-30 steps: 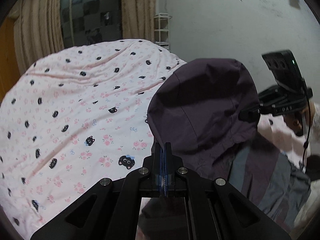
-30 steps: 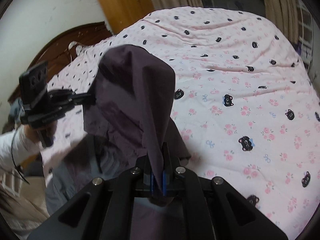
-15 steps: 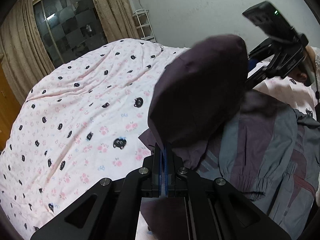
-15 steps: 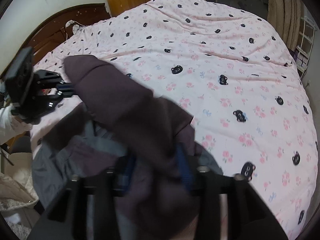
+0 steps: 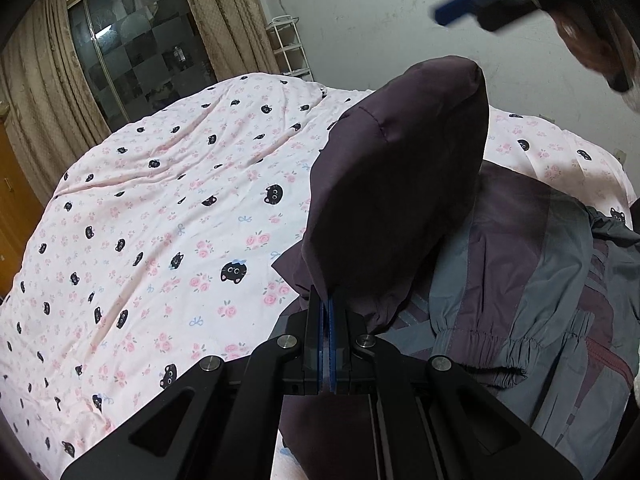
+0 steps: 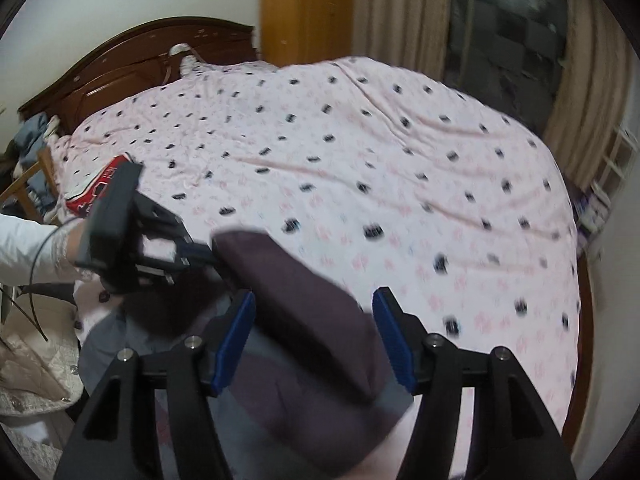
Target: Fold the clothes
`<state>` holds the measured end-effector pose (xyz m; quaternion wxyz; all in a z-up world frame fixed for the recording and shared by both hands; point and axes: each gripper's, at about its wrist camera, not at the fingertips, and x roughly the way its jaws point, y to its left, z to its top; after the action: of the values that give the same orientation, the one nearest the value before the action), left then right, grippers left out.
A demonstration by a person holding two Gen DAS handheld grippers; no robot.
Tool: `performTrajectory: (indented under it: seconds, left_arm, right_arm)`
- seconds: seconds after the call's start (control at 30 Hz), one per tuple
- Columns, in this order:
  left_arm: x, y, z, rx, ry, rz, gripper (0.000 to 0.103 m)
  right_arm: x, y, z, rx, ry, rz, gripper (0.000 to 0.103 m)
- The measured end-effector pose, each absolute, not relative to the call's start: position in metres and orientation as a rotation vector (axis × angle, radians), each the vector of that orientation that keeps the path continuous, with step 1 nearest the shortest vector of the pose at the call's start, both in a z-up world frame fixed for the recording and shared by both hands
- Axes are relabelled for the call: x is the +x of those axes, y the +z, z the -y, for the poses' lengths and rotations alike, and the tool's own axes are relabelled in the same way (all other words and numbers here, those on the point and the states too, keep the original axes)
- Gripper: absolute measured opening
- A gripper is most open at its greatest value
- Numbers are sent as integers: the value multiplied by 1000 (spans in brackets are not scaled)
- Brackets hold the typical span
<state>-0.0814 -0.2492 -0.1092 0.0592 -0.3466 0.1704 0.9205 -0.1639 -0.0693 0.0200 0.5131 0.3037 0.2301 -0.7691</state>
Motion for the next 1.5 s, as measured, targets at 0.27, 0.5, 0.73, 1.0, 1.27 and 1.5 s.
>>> performTrajectory:
  seconds: [0.27,0.5,0.73,1.0,1.27,1.5]
  left_arm:
    - [-75,-110,246,-1054,2793,-513,1]
    - [-73,-112,249,-1068,2807,-503,2]
    - [-62,-113,250,-1074,2825,-497,2]
    - [-35,-109,251,-1091,2871,-474,2]
    - [-26,-86,247,-1020,2980,-361,2]
    - [-67,-83,209,-1026,2963,-179,6]
  right_arm:
    - [-201,8,143,1034,-1803,-381,58]
    - [-194,-37,145,1174,-1802,-475,34]
    - [-160,-71,129,1199,-1777,-515,34]
    - [-137,-109,112,1256,-1754,-486,34]
    - [-123,-139,97,1266,-1794,-423,34]
    - [-105,-152,98,1192,-1887,-478,35]
